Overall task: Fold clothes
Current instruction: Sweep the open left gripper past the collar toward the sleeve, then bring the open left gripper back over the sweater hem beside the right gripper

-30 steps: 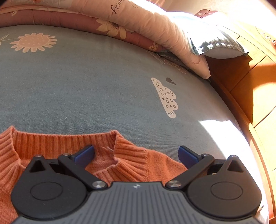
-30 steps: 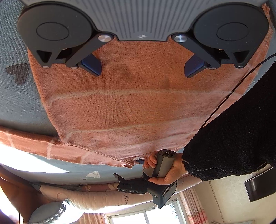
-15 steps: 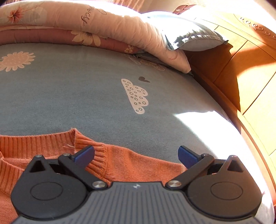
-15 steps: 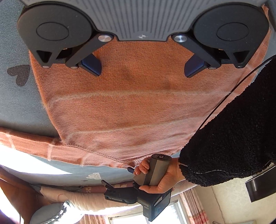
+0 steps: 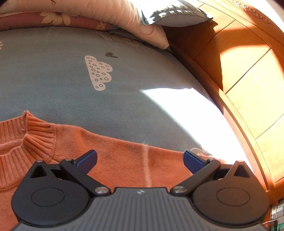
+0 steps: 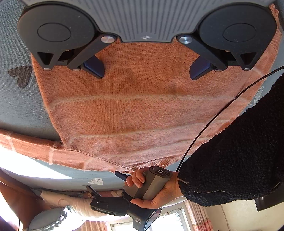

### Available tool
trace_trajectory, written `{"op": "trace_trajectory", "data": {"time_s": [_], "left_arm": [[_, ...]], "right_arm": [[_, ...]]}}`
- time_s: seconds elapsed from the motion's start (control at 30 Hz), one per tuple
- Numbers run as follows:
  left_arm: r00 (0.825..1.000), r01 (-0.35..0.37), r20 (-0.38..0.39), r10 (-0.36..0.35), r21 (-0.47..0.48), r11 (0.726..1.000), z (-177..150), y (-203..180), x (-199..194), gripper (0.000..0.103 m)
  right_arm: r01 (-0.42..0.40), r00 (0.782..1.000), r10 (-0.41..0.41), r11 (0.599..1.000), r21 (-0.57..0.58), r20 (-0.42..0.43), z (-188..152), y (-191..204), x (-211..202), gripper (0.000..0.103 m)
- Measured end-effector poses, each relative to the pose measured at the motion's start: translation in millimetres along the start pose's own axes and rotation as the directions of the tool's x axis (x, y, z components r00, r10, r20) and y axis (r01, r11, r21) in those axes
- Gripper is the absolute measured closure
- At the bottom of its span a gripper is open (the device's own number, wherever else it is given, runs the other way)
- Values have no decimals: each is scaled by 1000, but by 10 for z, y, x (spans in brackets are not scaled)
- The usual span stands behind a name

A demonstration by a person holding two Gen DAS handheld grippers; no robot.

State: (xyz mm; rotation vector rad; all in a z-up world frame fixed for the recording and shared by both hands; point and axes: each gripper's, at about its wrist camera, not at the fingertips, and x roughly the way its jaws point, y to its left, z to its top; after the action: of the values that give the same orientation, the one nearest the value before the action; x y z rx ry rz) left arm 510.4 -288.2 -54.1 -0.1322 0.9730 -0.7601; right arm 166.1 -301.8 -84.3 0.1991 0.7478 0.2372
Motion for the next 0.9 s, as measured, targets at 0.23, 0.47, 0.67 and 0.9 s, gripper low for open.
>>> {"op": "trace_trajectory", "data": {"time_s": [0.23, 0.47, 0.67, 0.9], "left_arm": [[997, -59, -47, 64, 112, 992, -172, -292, 369, 1], [984, -167, -43, 172, 104, 981, -88, -443, 45, 1], [957, -286, -11, 288, 108, 952, -103, -519, -808, 1], [911, -413, 32, 412, 34, 910, -290, -444, -1991, 1]], "right_arm": [[3, 1000, -3, 1000, -4, -1, 1, -1, 18, 0], [4, 1000, -4, 1000, -17, 0, 4, -9, 25, 0], [-11, 1000, 11, 1000, 1, 9, 45, -55, 51, 0], [-16, 999, 16, 1000, 15, 28, 71, -92, 92, 0]]}}
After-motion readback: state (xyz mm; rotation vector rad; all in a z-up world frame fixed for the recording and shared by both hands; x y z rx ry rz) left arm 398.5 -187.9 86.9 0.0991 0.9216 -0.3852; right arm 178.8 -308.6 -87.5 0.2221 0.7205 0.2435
